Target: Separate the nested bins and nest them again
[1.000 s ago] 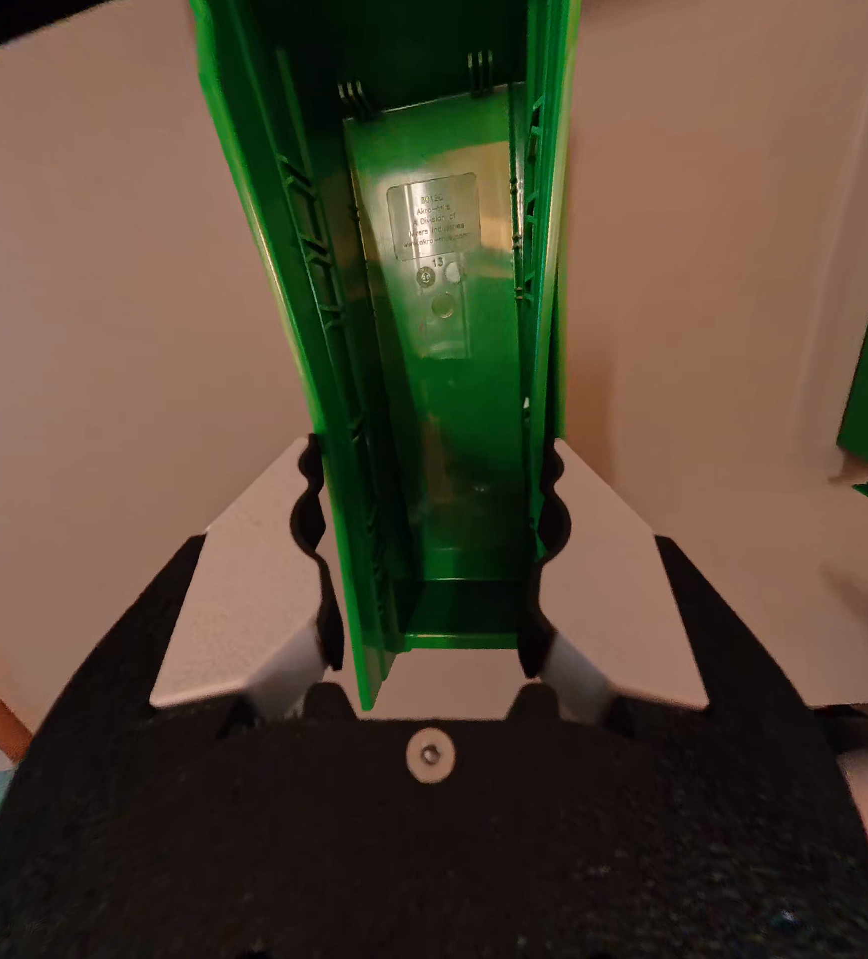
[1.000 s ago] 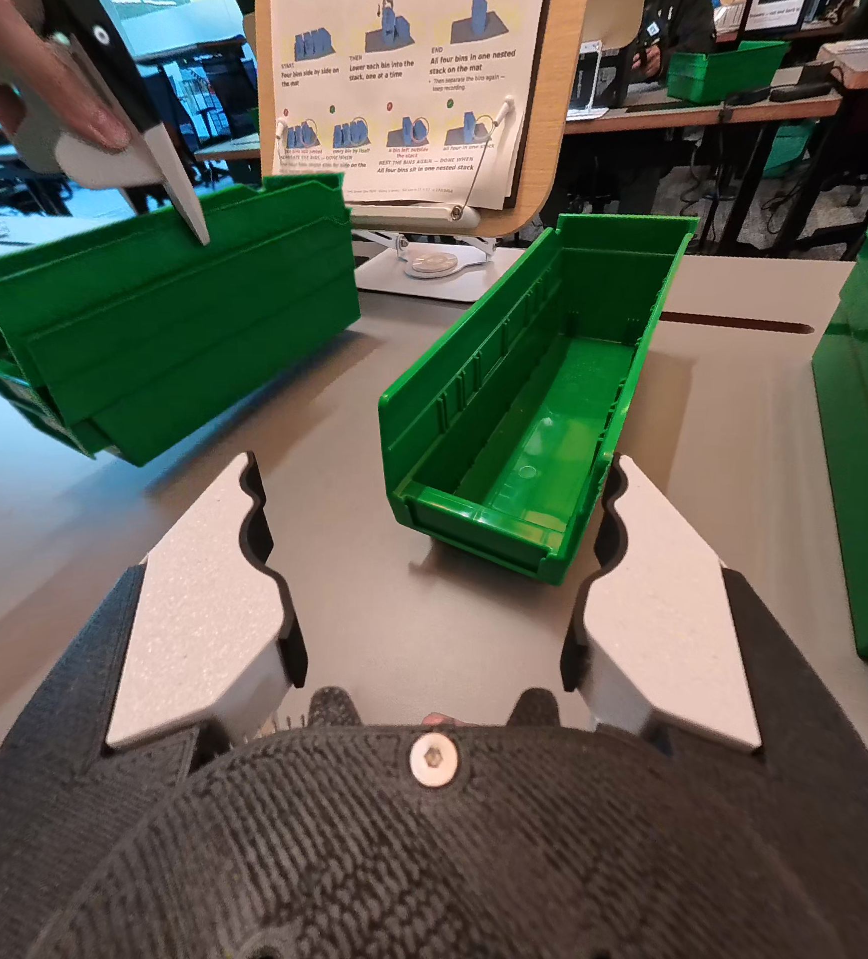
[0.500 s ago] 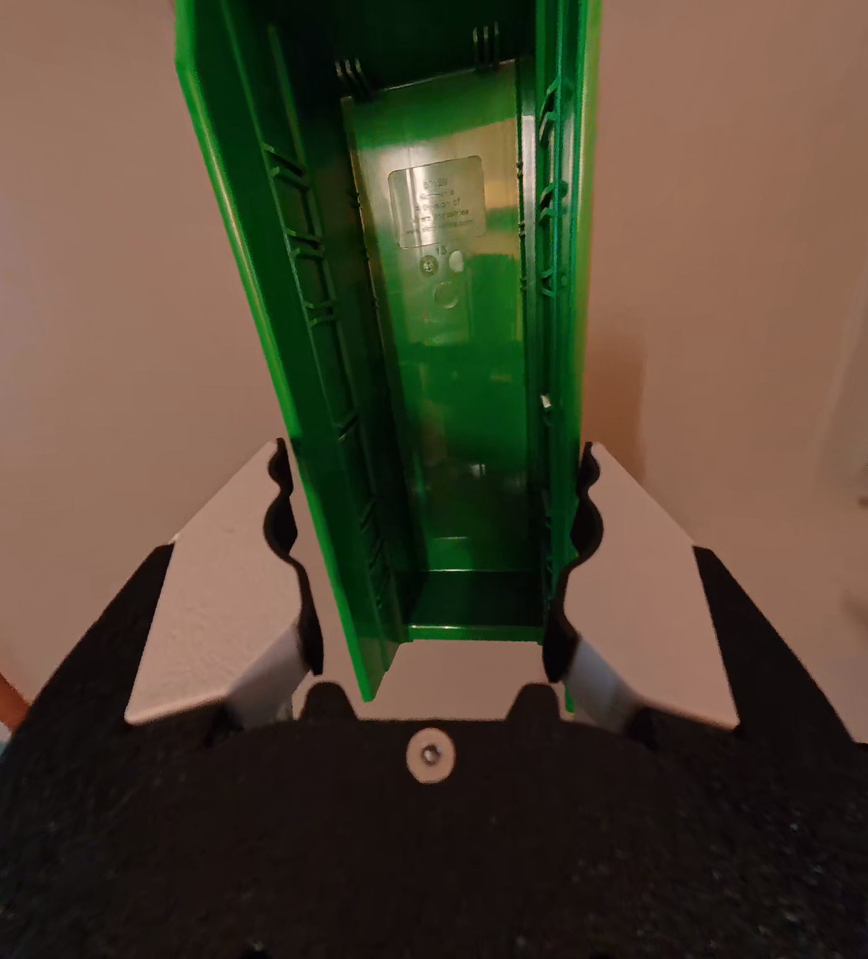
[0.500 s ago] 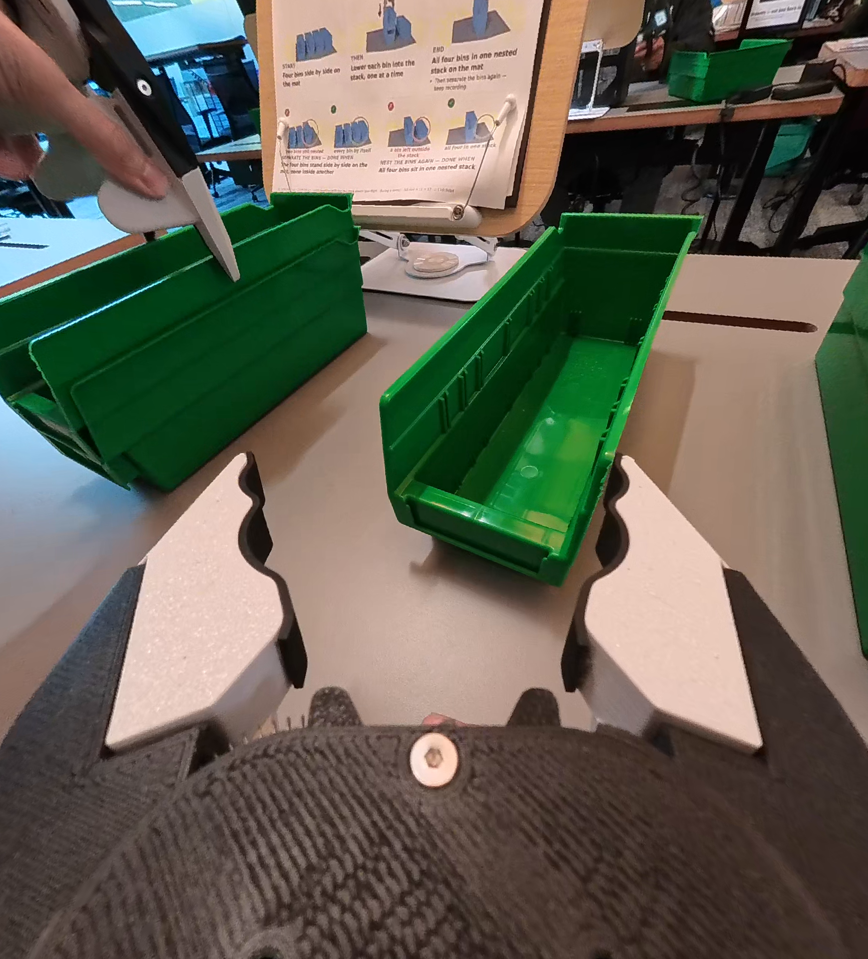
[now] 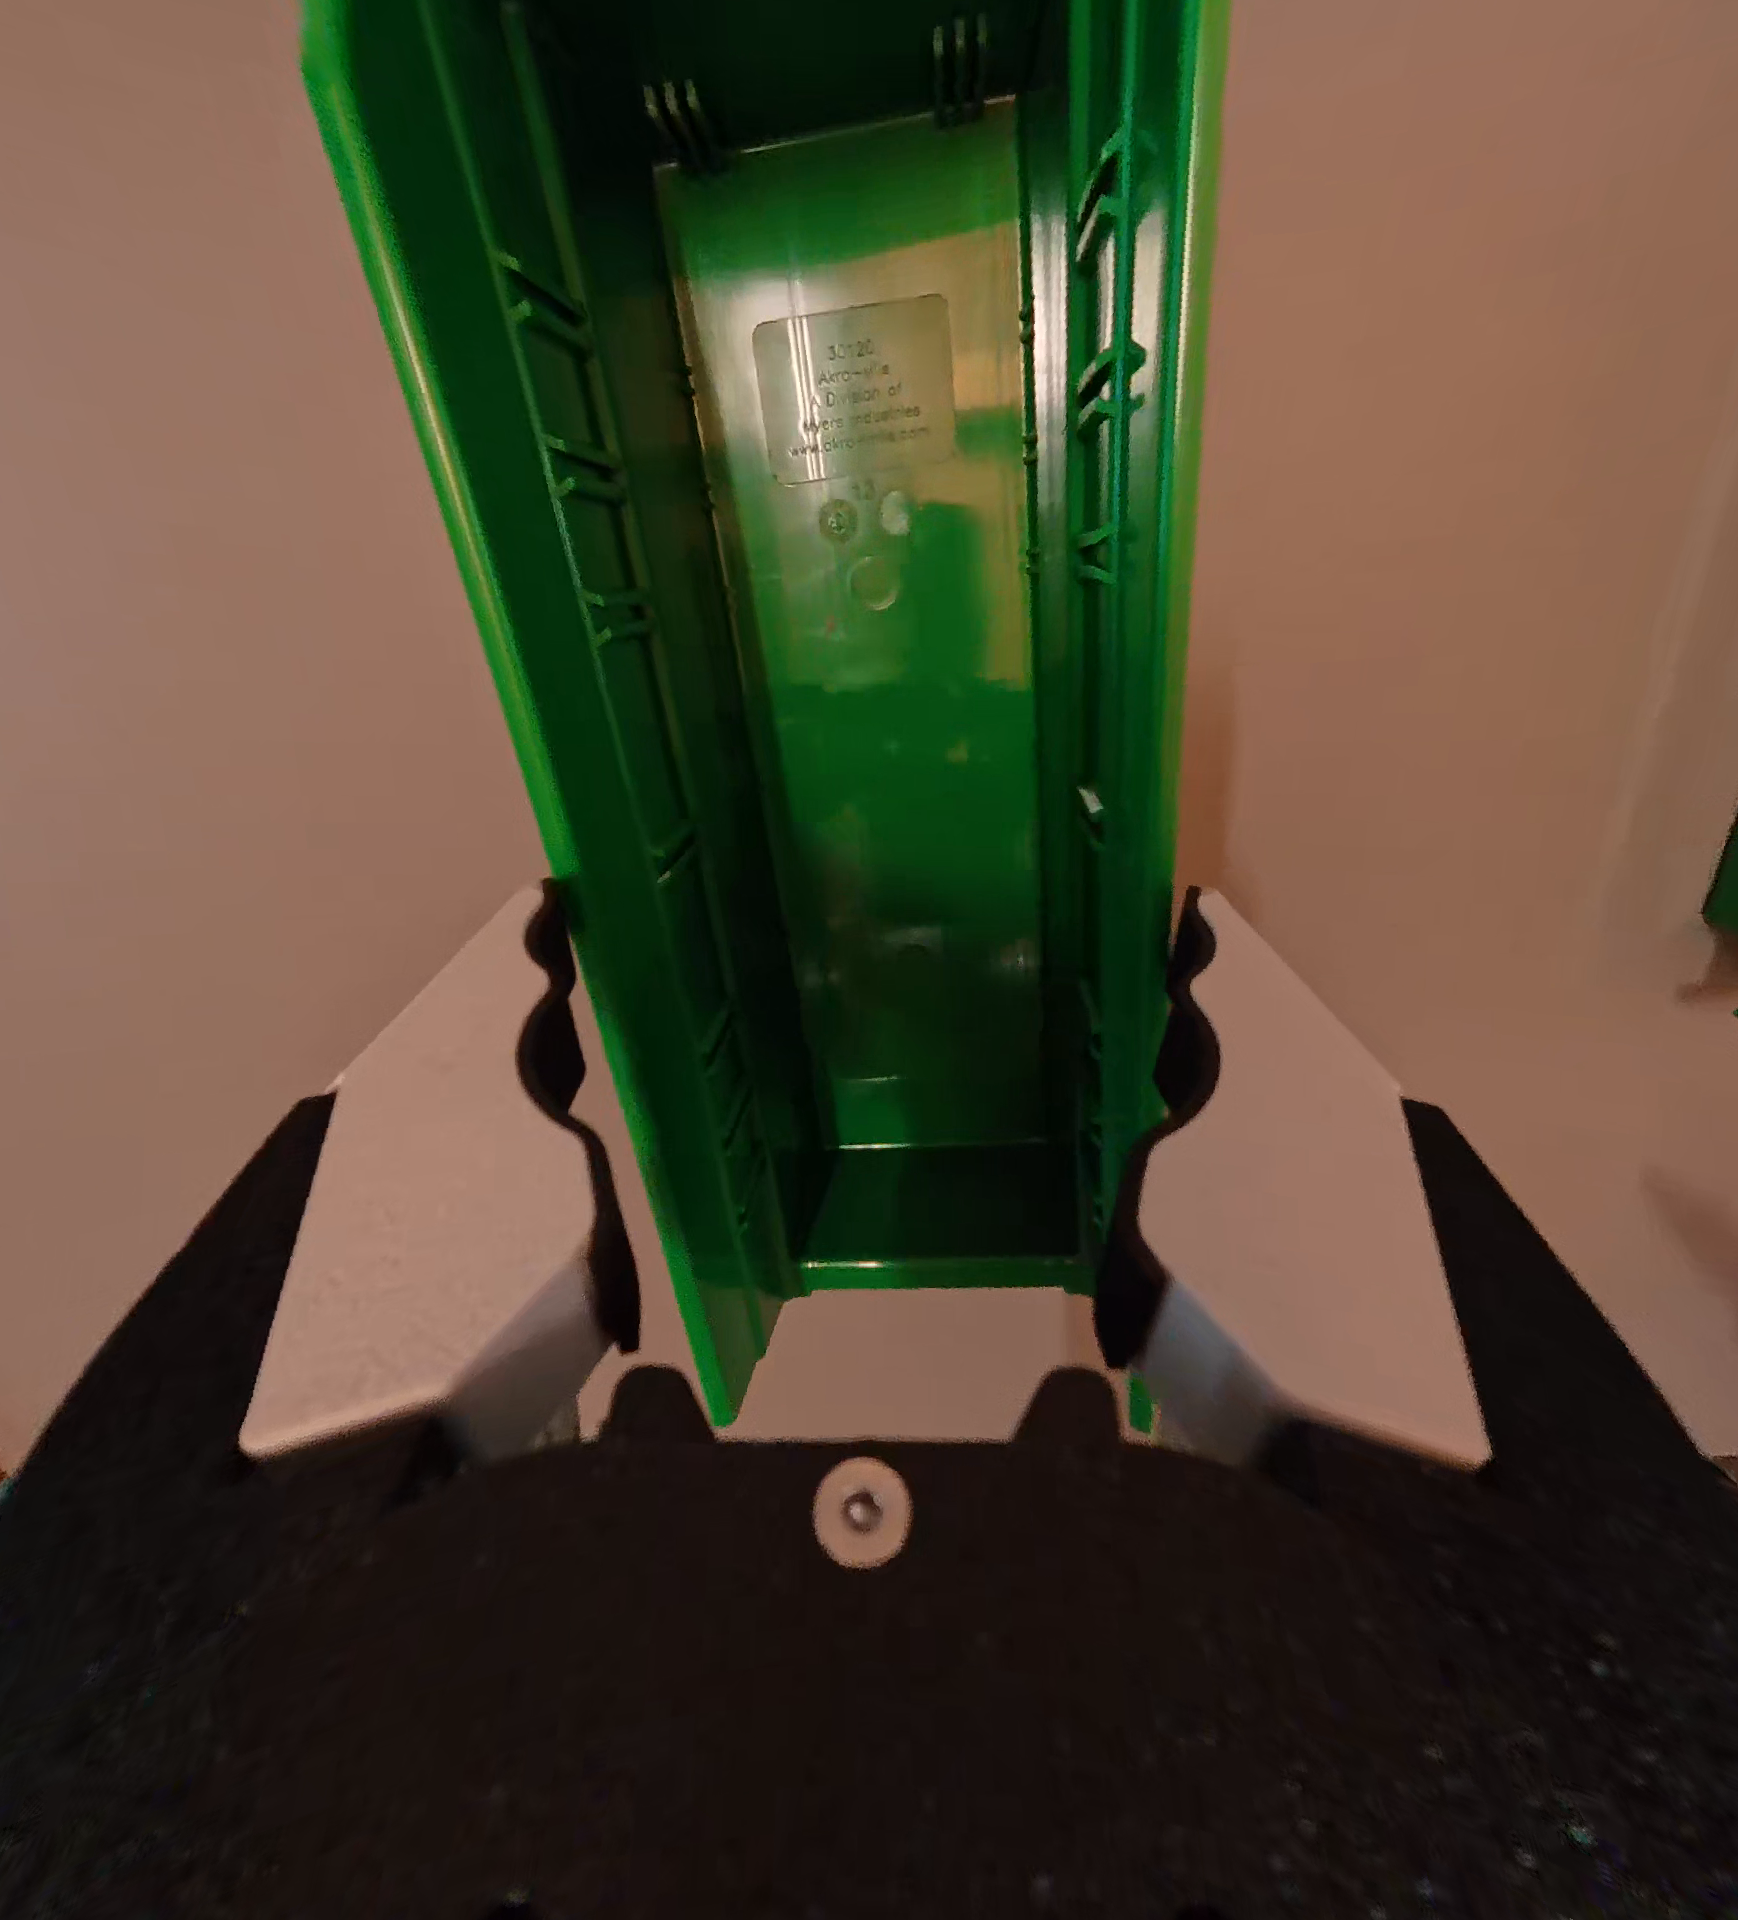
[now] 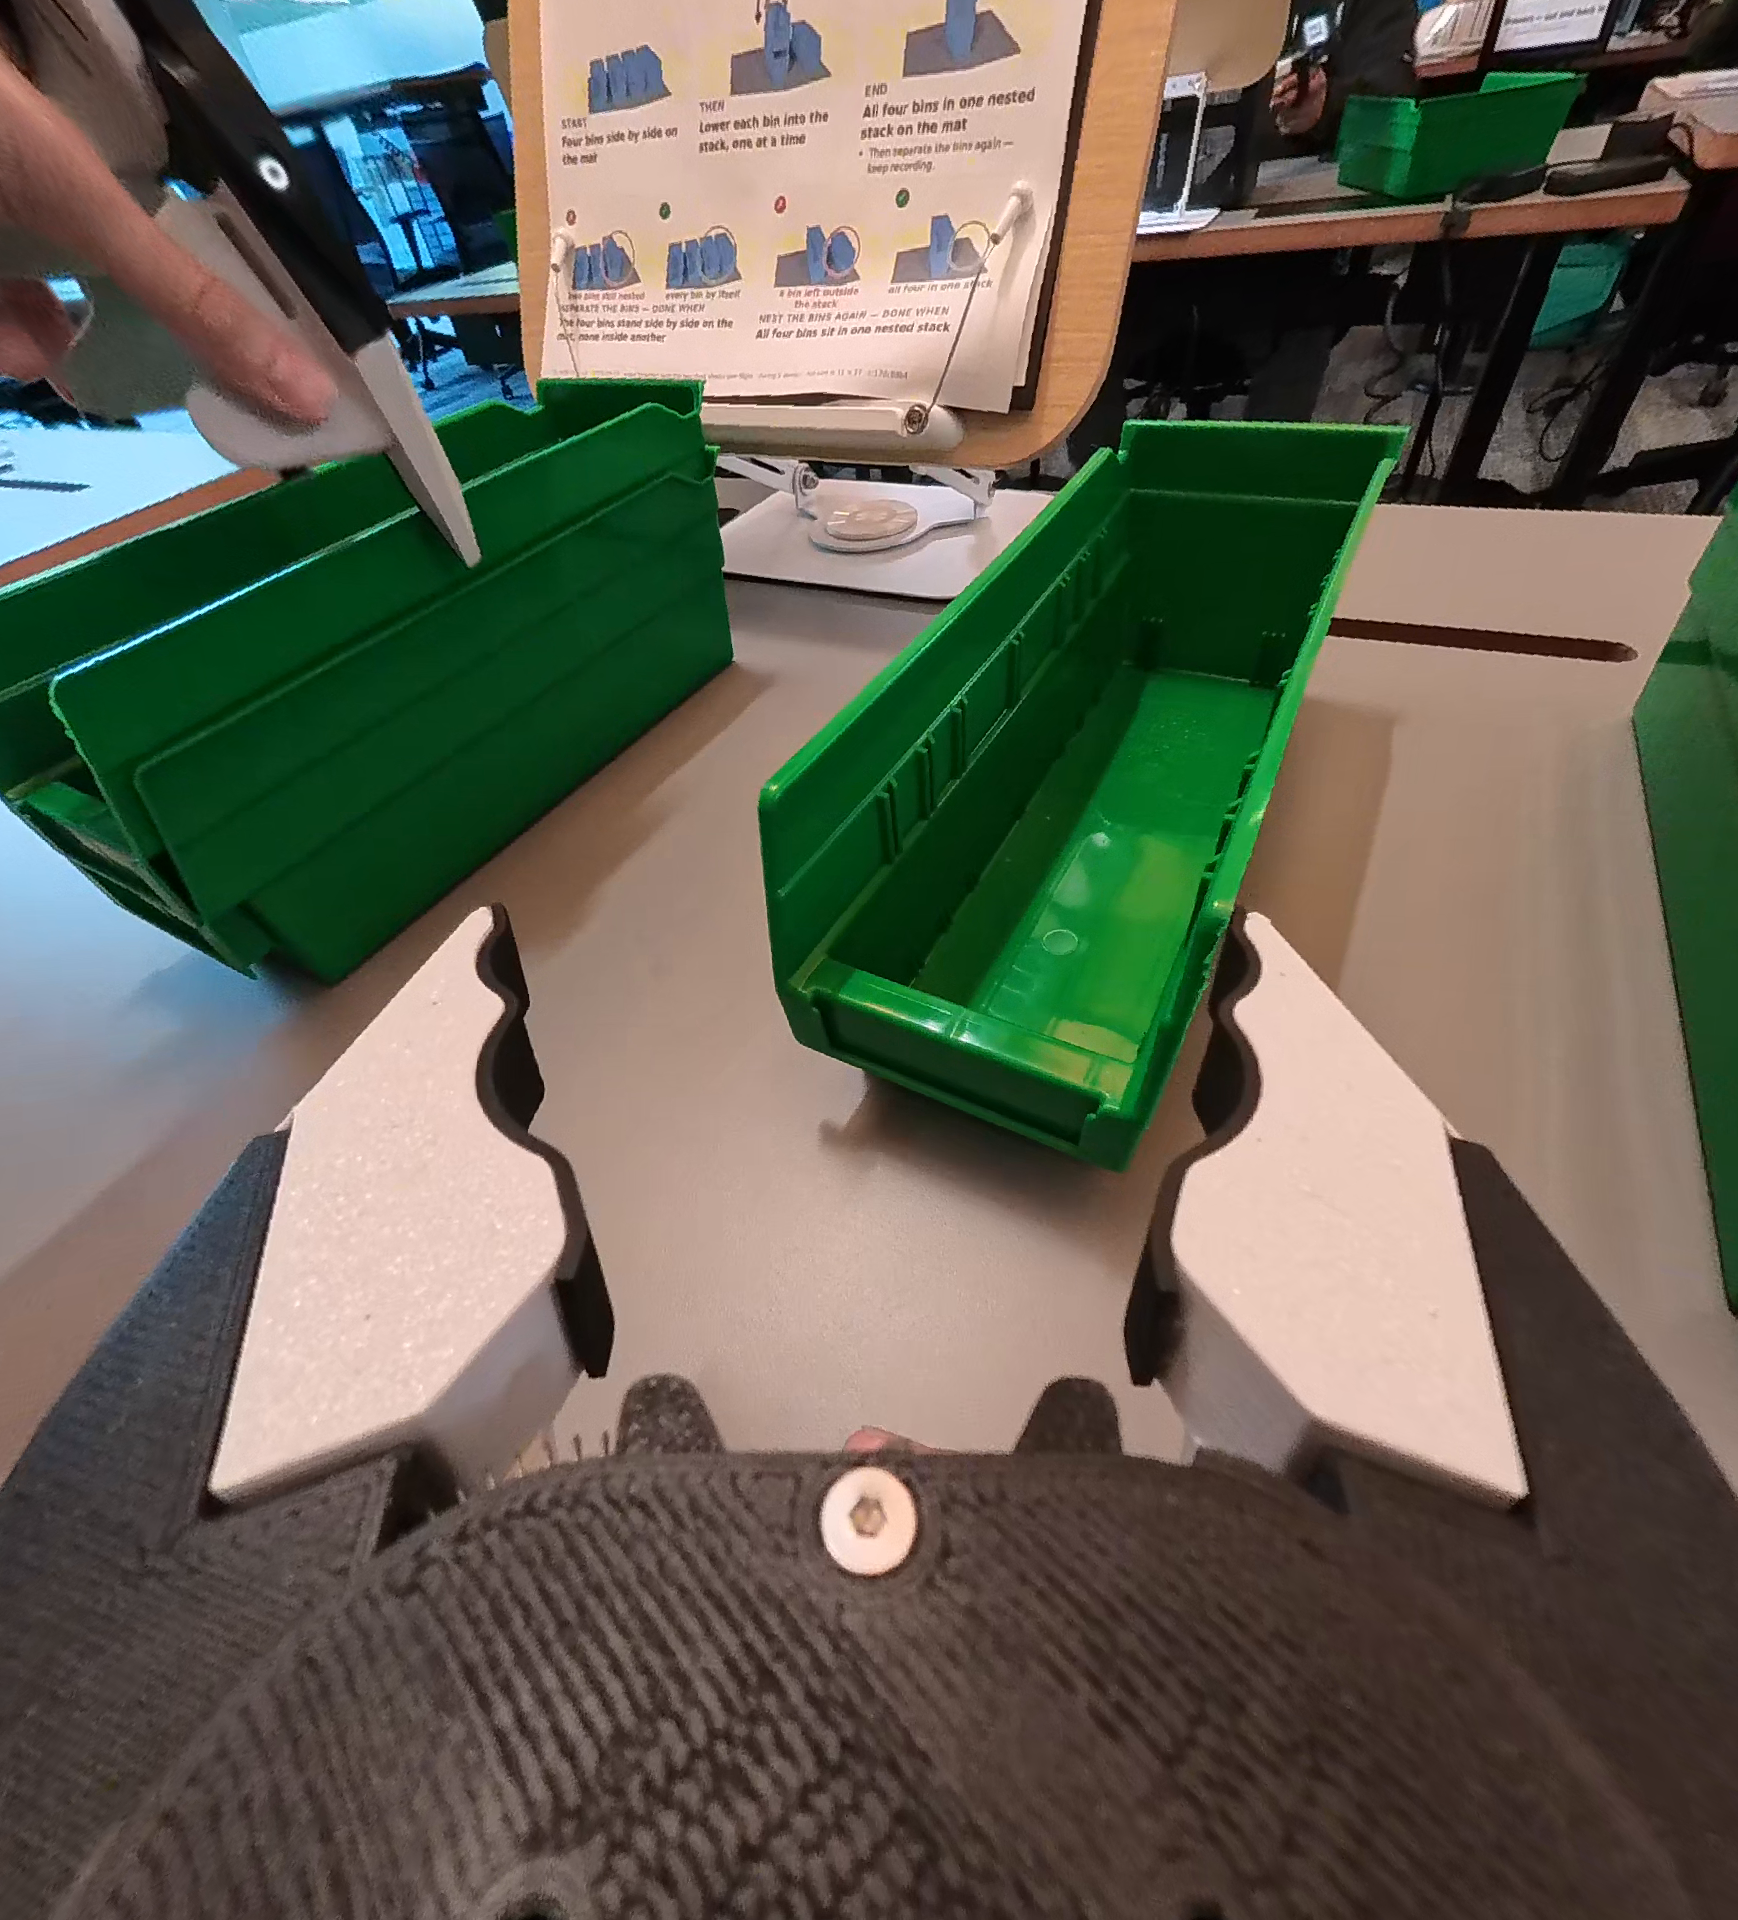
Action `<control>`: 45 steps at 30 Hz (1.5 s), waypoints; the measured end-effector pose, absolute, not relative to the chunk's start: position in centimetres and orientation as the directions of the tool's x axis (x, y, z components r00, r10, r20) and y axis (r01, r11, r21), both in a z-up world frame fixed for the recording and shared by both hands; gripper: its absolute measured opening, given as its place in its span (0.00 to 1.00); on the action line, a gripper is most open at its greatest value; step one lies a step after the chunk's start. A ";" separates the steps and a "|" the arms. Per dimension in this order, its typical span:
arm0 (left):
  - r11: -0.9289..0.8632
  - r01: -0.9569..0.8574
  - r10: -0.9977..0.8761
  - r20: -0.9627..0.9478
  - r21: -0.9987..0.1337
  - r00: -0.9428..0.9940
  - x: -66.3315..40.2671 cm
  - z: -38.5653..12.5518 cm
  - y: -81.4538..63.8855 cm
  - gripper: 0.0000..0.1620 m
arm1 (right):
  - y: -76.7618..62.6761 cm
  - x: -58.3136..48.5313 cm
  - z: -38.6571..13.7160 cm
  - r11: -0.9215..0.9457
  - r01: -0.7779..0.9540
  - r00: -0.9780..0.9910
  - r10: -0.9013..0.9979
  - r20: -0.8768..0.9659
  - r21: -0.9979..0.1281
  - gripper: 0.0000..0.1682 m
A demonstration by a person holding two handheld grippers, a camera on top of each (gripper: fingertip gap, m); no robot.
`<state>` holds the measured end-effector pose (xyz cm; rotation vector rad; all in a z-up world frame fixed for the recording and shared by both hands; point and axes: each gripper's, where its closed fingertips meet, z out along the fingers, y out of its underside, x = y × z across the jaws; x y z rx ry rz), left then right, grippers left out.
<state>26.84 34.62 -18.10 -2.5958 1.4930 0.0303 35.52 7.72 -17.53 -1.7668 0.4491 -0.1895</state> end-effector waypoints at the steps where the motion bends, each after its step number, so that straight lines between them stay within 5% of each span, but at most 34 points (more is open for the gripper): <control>1: -0.494 -0.862 -0.857 -0.102 -0.113 0.505 26.8 -18.2 34.7 0.69 | 7.7 35.5 -17.5 -0.186 -0.197 0.911 -0.398 -0.110 -0.963 0.77; 13: -0.490 -0.868 -0.866 -0.073 -0.083 0.495 26.7 -18.4 34.7 0.70 | 7.6 35.4 -17.1 -0.178 -0.189 0.913 -0.393 -0.107 -0.966 0.76; 24: -0.510 -0.858 -0.857 -0.048 -0.062 0.512 26.6 -17.8 34.9 0.56 | 7.6 35.3 -16.5 -0.170 -0.177 0.914 -0.393 -0.098 -0.969 0.76; 45: -0.523 -0.844 -0.851 0.024 -0.115 0.524 27.7 -11.0 35.1 0.57 | 8.2 34.9 -17.0 -0.187 -0.181 0.921 -0.376 -0.099 -0.966 0.76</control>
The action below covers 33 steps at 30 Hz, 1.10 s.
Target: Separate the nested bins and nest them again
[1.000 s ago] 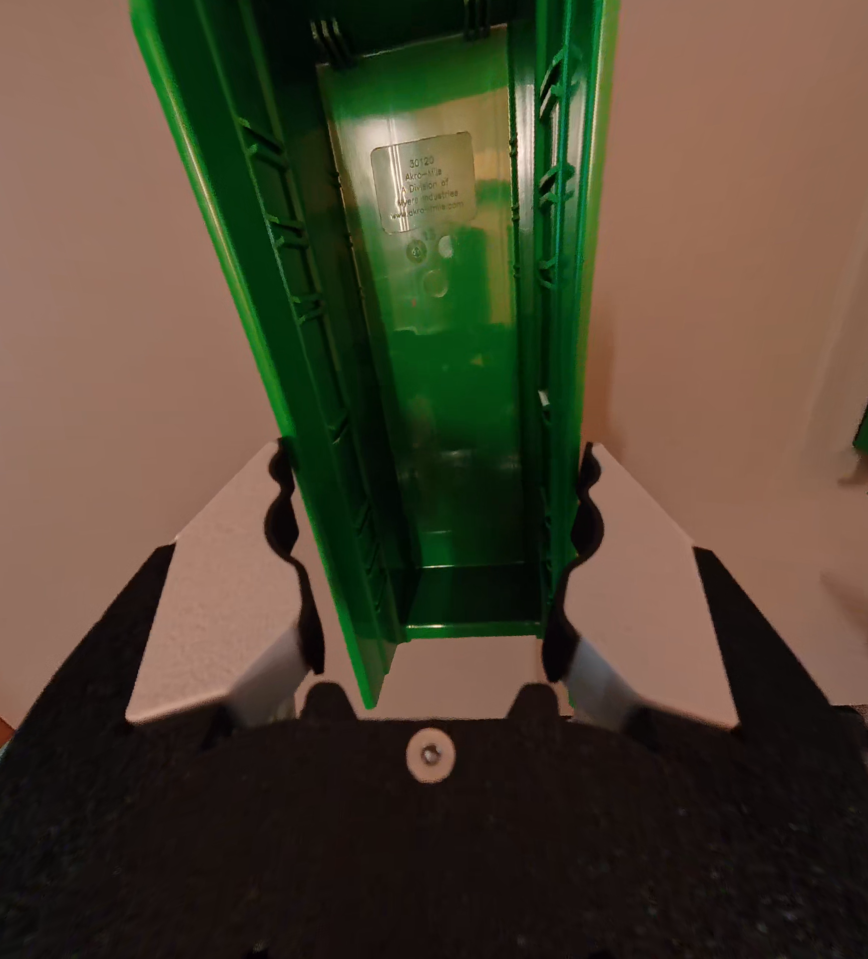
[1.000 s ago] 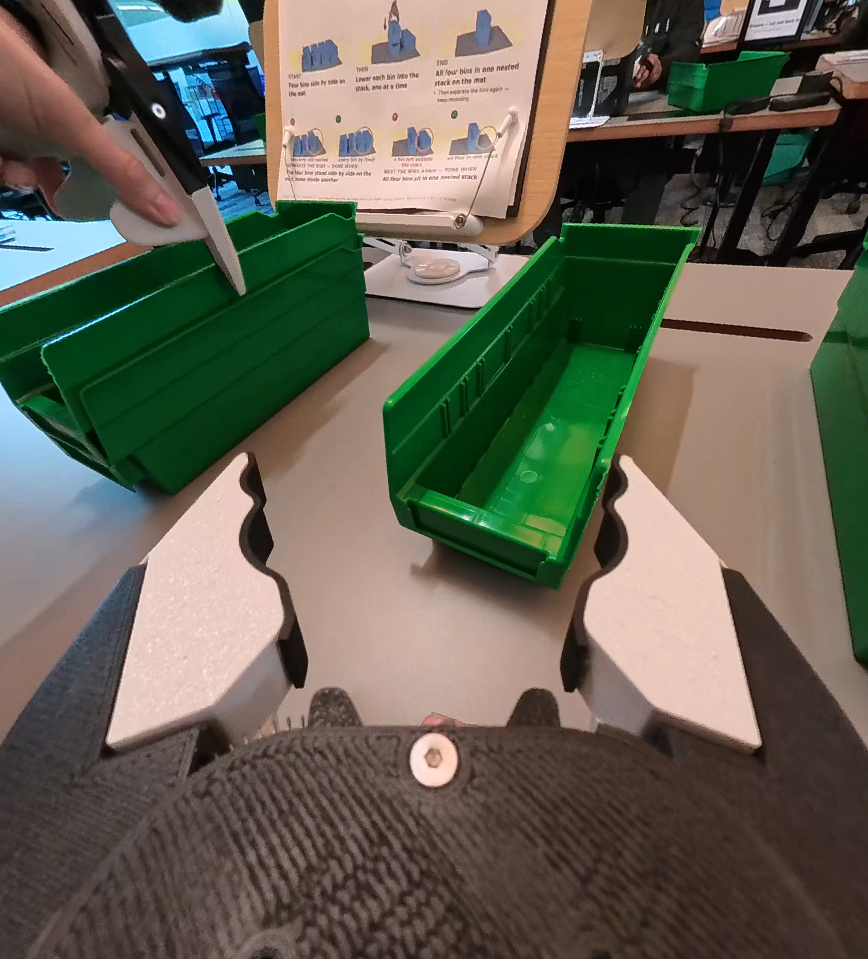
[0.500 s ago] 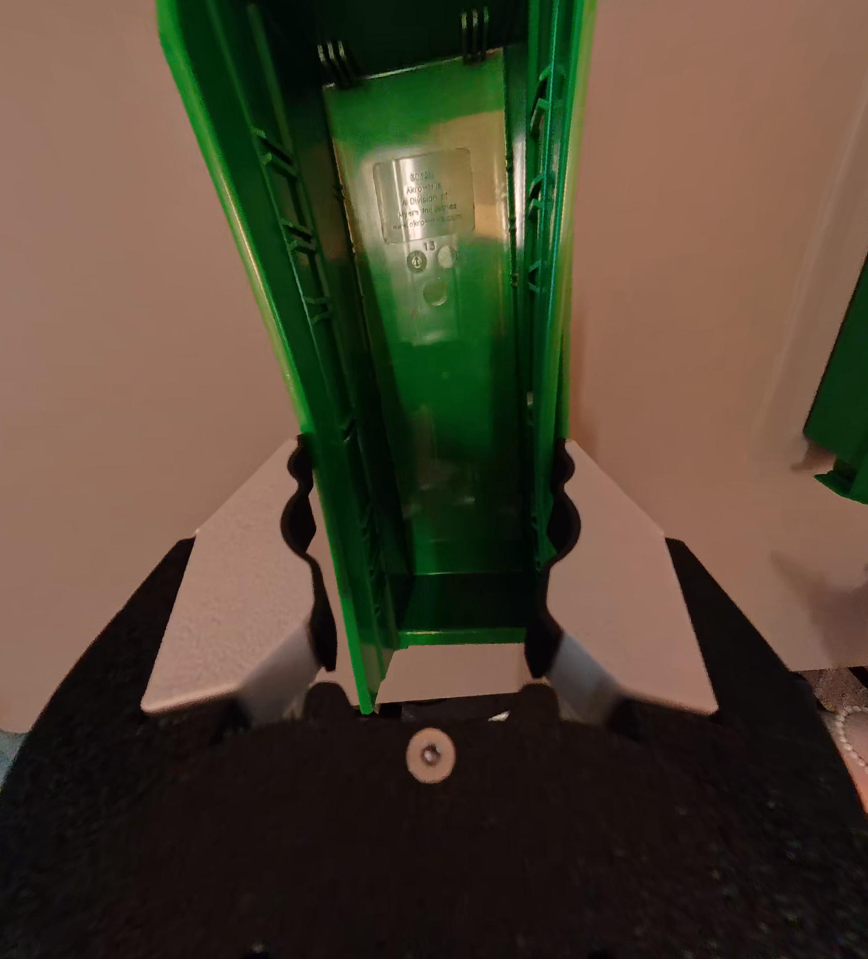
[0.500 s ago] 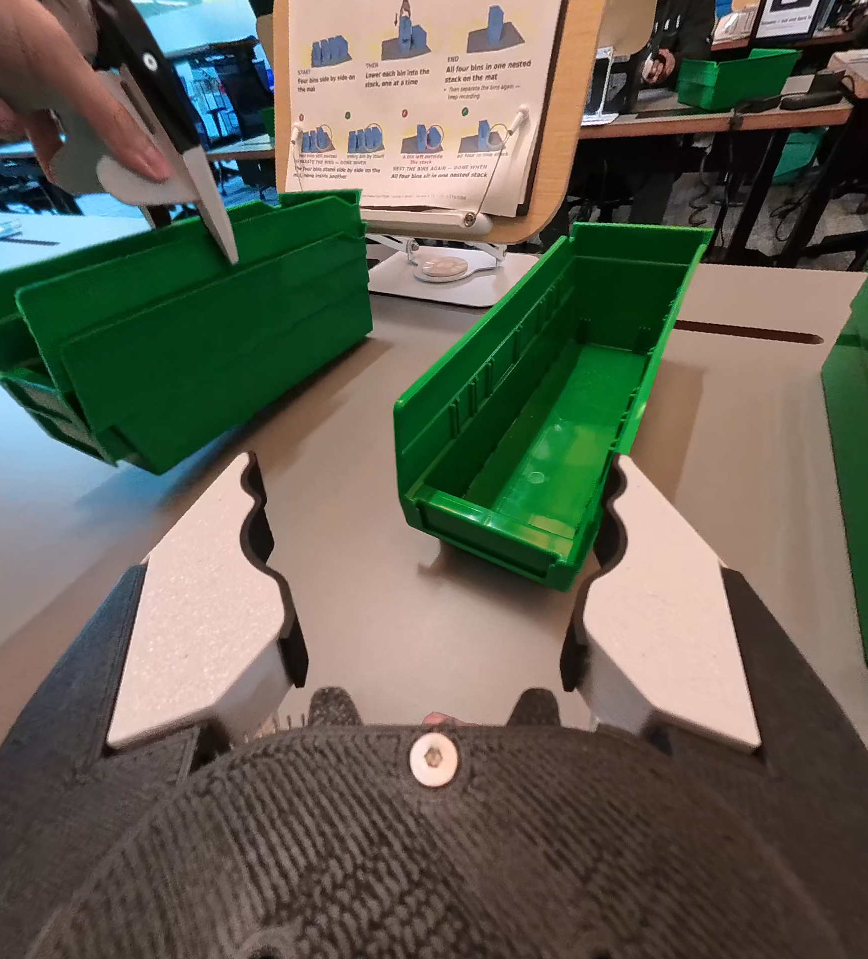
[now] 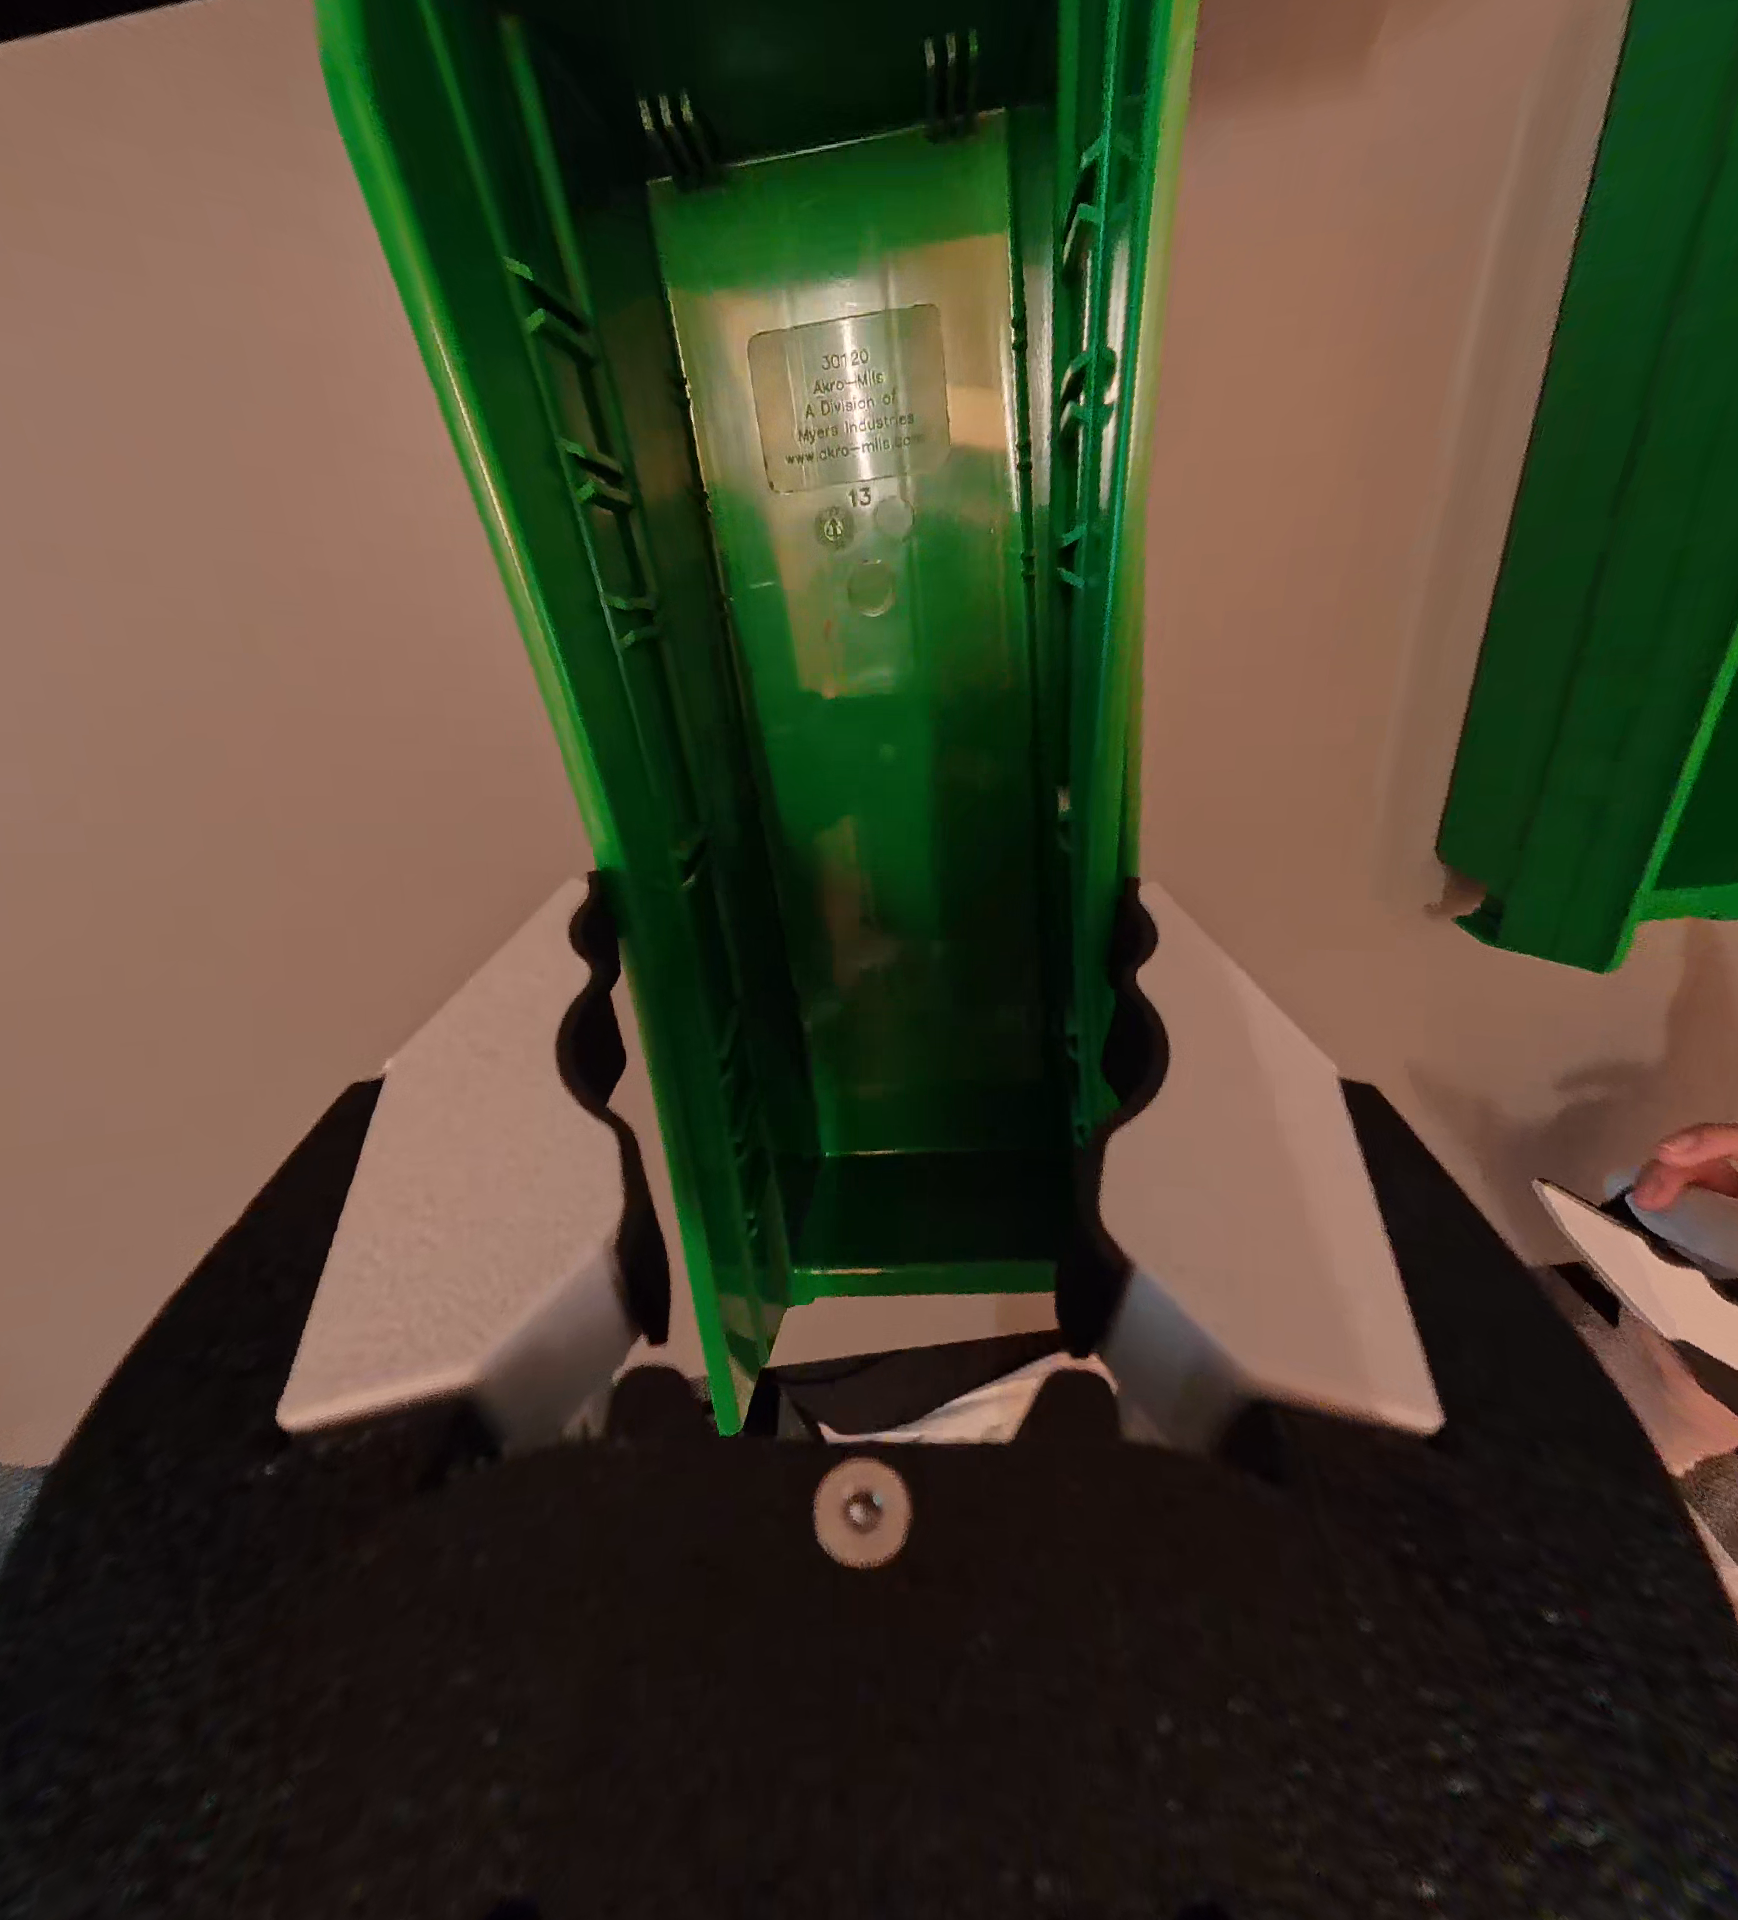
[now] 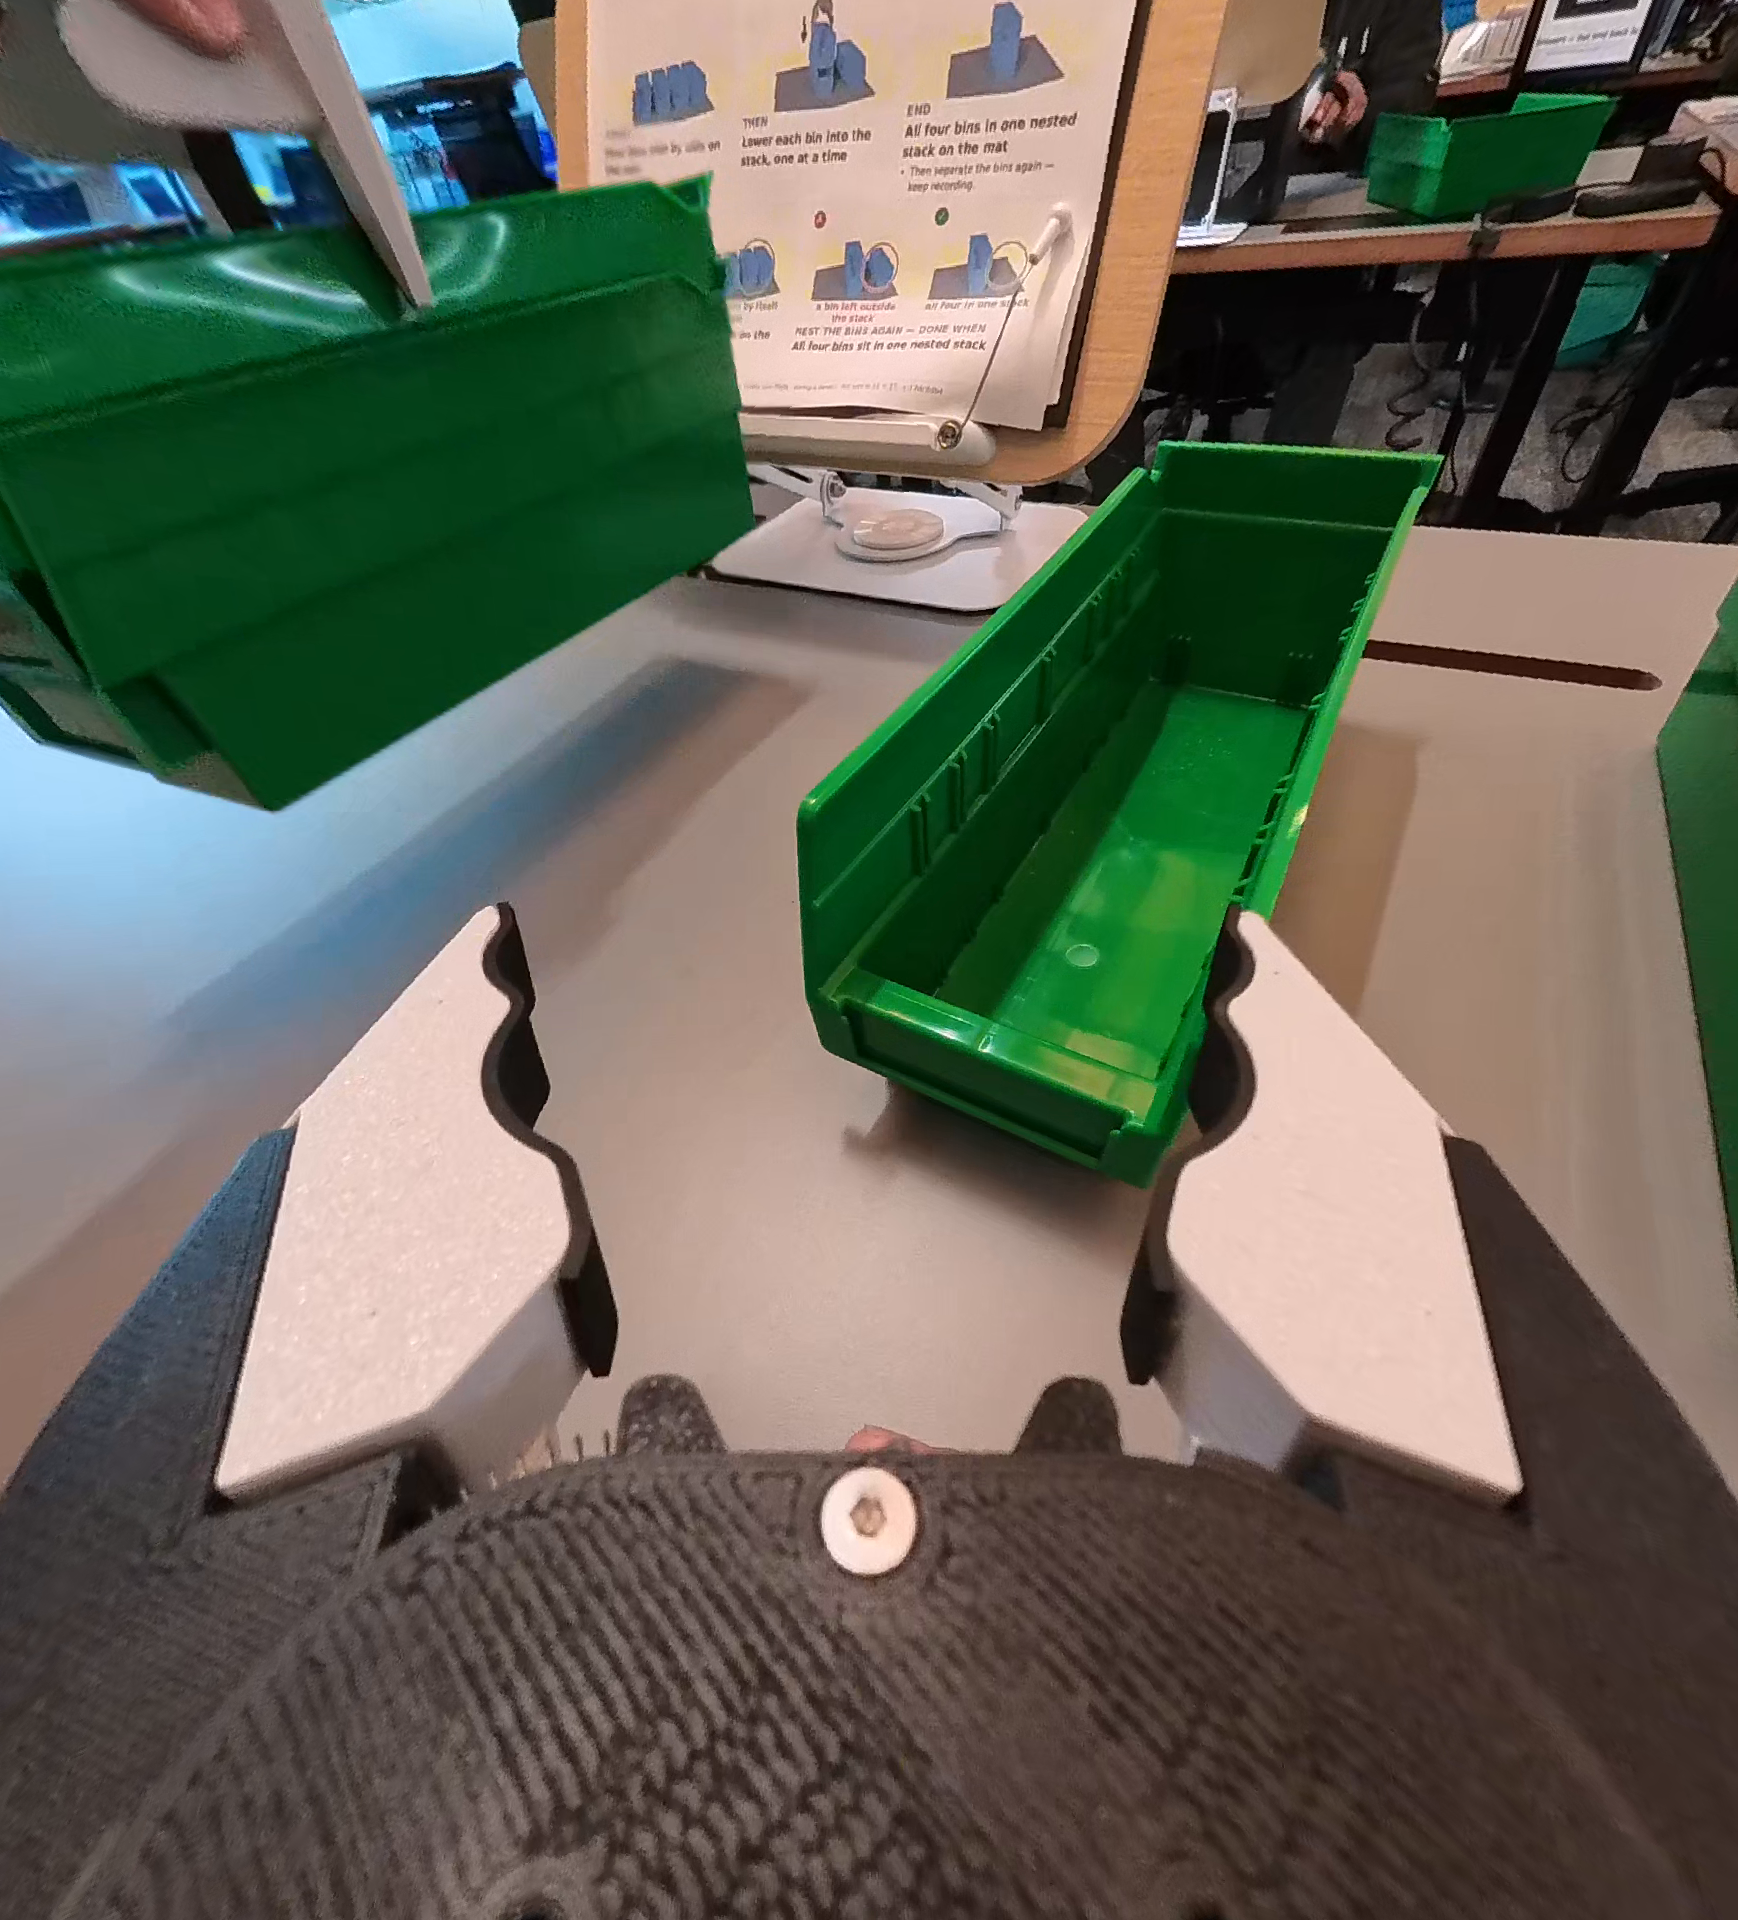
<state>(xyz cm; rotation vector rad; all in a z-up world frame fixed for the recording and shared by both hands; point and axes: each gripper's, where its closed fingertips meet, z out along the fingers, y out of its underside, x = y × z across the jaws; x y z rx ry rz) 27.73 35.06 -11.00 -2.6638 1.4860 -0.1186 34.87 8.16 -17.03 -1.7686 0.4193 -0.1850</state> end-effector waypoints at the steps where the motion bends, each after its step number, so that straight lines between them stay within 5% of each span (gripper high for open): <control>1: -0.520 -0.846 -0.853 0.022 -0.118 0.521 27.8 -10.5 35.1 0.57 | 8.2 34.8 -17.1 -0.189 -0.181 0.921 -0.376 -0.099 -0.965 0.76; 8: -0.507 -0.850 -0.860 0.023 -0.141 0.509 28.2 -8.0 35.1 0.58 | 8.5 34.6 -17.3 -0.201 -0.178 0.925 -0.369 -0.094 -0.963 0.76; 19: -0.537 -0.842 -0.844 0.056 -0.061 0.534 26.8 -14.2 34.5 0.57 | 8.0 34.9 -17.2 -0.197 -0.181 0.920 -0.380 -0.095 -0.964 0.75; 28: -0.493 -0.859 -0.864 -0.033 -0.137 0.502 28.2 -9.5 35.3 0.57 | 8.2 34.7 -17.2 -0.205 -0.172 0.924 -0.373 -0.086 -0.964 0.75; 33: -0.507 -0.855 -0.857 -0.046 -0.109 0.514 27.5 -12.2 35.3 0.55 | 8.5 34.3 -17.3 -0.211 -0.169 0.929 -0.361 -0.084 -0.963 0.76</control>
